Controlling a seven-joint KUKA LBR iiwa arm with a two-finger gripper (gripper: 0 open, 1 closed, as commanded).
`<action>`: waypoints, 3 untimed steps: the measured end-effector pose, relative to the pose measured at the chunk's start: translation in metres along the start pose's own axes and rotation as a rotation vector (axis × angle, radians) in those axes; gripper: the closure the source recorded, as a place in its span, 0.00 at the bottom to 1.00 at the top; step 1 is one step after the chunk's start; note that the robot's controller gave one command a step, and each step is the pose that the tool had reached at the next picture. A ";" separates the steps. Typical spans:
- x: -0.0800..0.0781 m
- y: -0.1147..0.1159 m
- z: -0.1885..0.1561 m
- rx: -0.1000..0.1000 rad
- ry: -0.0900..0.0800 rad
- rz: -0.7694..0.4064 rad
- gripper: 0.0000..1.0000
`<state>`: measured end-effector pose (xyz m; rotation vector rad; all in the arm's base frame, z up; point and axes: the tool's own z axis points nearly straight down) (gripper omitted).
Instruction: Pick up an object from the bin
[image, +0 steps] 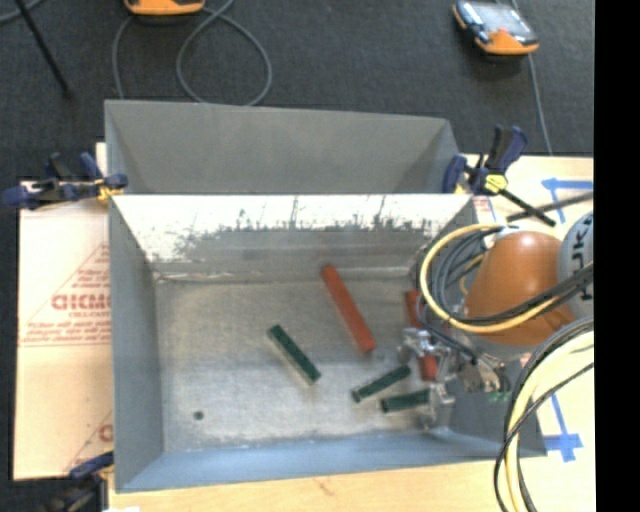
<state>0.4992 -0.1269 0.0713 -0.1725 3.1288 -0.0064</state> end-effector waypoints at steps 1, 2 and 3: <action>0.000 0.003 0.000 -0.002 0.001 -0.002 1.00; -0.023 -0.008 -0.099 0.001 -0.002 -0.233 1.00; -0.035 0.013 -0.151 -0.001 -0.002 -0.237 1.00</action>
Offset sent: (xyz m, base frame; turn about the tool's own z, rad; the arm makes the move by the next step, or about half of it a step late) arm 0.0000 0.0000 0.0000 0.0000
